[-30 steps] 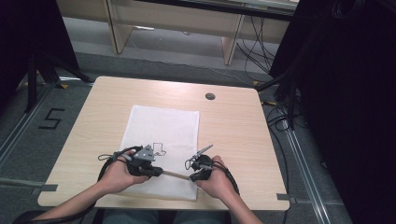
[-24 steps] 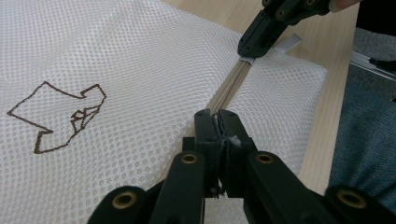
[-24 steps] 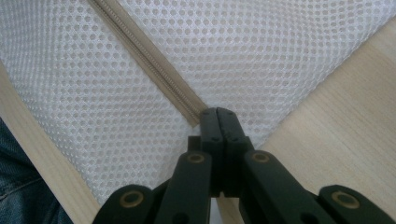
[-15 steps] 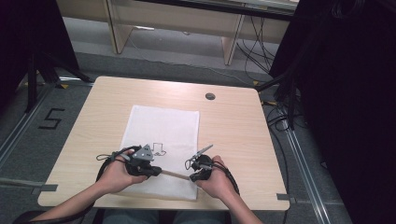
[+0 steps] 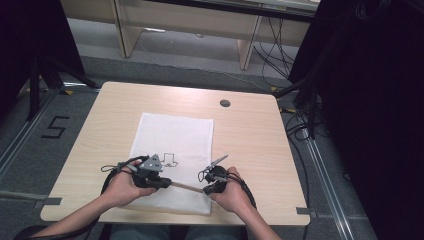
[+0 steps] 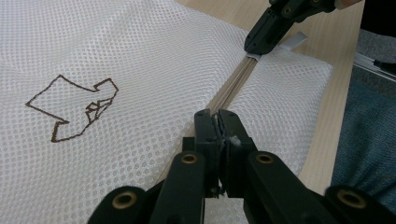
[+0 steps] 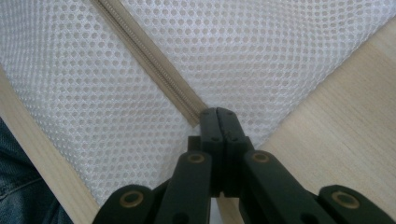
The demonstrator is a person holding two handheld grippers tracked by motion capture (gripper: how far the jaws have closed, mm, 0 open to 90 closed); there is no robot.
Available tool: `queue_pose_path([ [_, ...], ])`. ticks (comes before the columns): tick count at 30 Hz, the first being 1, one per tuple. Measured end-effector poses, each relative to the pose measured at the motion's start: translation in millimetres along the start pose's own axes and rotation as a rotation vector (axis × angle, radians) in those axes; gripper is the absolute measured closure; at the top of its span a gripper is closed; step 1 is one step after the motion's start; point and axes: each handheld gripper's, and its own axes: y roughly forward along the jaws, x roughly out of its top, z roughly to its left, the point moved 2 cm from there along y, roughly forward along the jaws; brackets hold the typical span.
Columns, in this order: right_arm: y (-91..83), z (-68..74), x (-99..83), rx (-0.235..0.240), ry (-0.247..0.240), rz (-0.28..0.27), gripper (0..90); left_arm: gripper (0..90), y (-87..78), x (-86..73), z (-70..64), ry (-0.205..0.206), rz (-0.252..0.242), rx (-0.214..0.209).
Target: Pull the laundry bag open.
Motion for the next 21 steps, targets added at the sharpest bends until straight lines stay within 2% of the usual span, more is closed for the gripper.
queue_pose_path([
  [2, 0.1, -0.3, 0.1, -0.001, -0.005, -0.001, 90.0, 87.2, -0.3, 0.0, 0.3, 0.005, 0.001, 0.004],
  [3, 0.1, -0.4, 0.1, 0.0, -0.006, -0.002, 90.0, 87.2, -1.1, 0.3, 1.6, 0.021, 0.001, 0.002],
  [10, 0.1, -0.2, 0.1, -0.001, -0.006, -0.002, 90.0, 87.3, -0.9, -0.2, 0.7, 0.011, 0.0, 0.003],
  [12, 0.1, -0.2, 0.1, -0.002, -0.007, -0.002, 90.0, 87.2, -1.9, -0.9, 0.6, -0.003, 0.007, 0.01],
  [13, 0.1, -0.2, 0.1, -0.002, -0.007, -0.001, 90.0, 87.3, -1.9, -1.0, 1.8, 0.022, 0.015, 0.012],
  [15, 0.1, -0.2, 0.1, -0.002, -0.006, -0.001, 90.0, 87.3, -0.7, -2.6, -0.5, 0.002, 0.01, 0.01],
  [17, 0.1, -0.4, 0.1, 0.0, -0.006, -0.002, 90.0, 87.3, -1.8, -3.8, 1.2, 0.019, 0.016, 0.016],
  [18, 0.1, -0.4, 0.1, 0.0, -0.006, -0.002, 90.0, 87.3, -2.3, -4.4, 0.6, -0.002, 0.013, 0.021],
  [20, 0.1, -0.3, 0.1, -0.001, -0.007, -0.001, 90.0, 87.3, -5.3, -5.0, 3.7, 0.012, 0.019, 0.017],
  [21, 0.1, -0.3, 0.1, -0.001, -0.006, -0.001, 90.0, 87.3, -5.2, -5.3, 3.2, 0.0, 0.009, 0.017],
])
